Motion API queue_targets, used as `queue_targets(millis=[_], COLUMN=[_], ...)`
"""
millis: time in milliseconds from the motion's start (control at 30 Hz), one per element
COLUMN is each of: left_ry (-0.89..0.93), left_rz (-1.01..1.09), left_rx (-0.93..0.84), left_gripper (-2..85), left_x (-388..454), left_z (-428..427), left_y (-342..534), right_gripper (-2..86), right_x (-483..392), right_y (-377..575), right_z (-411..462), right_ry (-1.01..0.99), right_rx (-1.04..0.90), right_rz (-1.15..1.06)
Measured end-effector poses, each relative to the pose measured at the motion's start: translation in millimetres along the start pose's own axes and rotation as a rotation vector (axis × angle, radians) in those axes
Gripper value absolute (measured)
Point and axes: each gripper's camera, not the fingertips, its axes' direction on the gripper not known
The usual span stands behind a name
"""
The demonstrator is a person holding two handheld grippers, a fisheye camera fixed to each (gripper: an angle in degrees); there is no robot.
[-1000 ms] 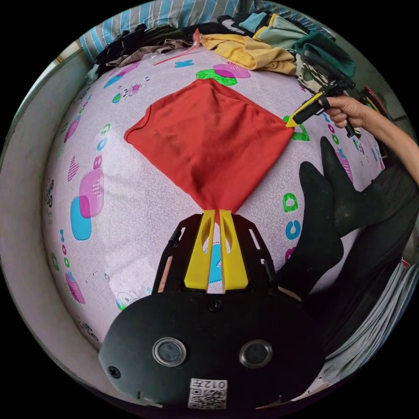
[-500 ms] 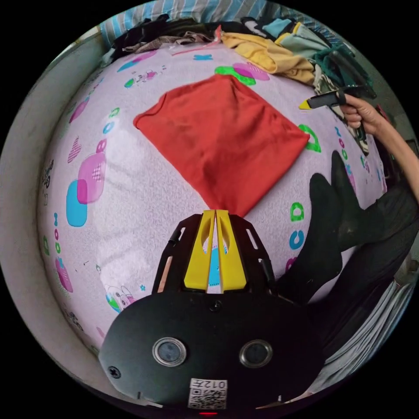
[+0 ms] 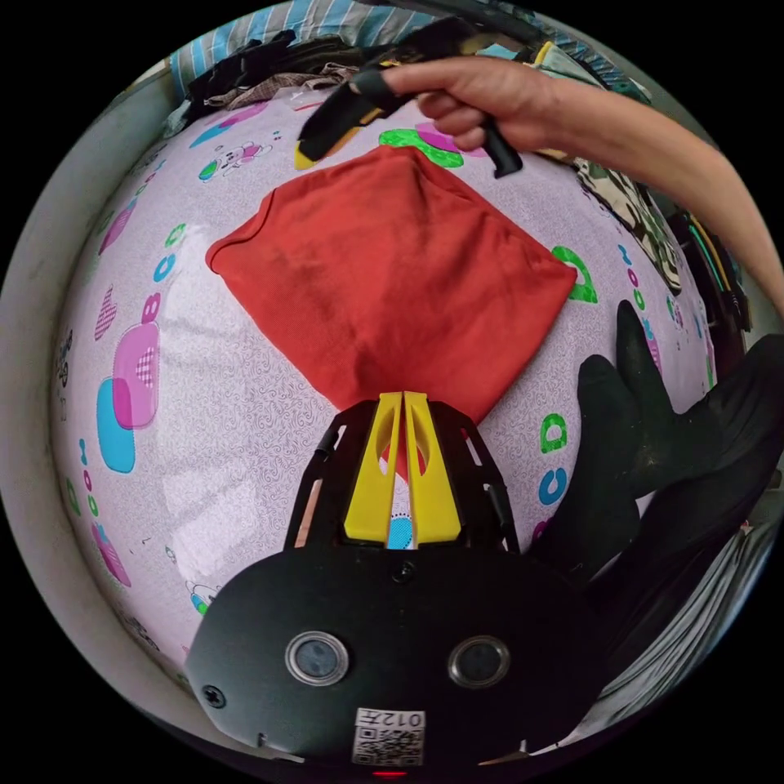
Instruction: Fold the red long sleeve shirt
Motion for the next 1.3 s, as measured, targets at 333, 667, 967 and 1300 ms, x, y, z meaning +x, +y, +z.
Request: queue_targets(millis=[333,667,967,1300], left_ry=[0.036,0.102,-0.035,-0.038], left_rz=[-0.008,-0.045,-0.152,-0.243], left_rx=[0.024,0.031,0.195,0.113], left_gripper=[0.6,0.6,0.6,0.5], left_x=[-13,-26,-66,-108], left_z=[-1,-12,-74,-38], left_y=[14,36,22,-63], right_gripper=[-0.7,0.2,4.9,1.1], right_x=[3,15,55,55], right_y=[-21,-6,32,31], right_z=[14,-16,-42,-33], right_ry=[0.034,-0.029,-0.052,0.017], right_rx=[-0.051,0.025,-0.025,-0.102], right_rz=[0.015,0.143,0.214,0.122])
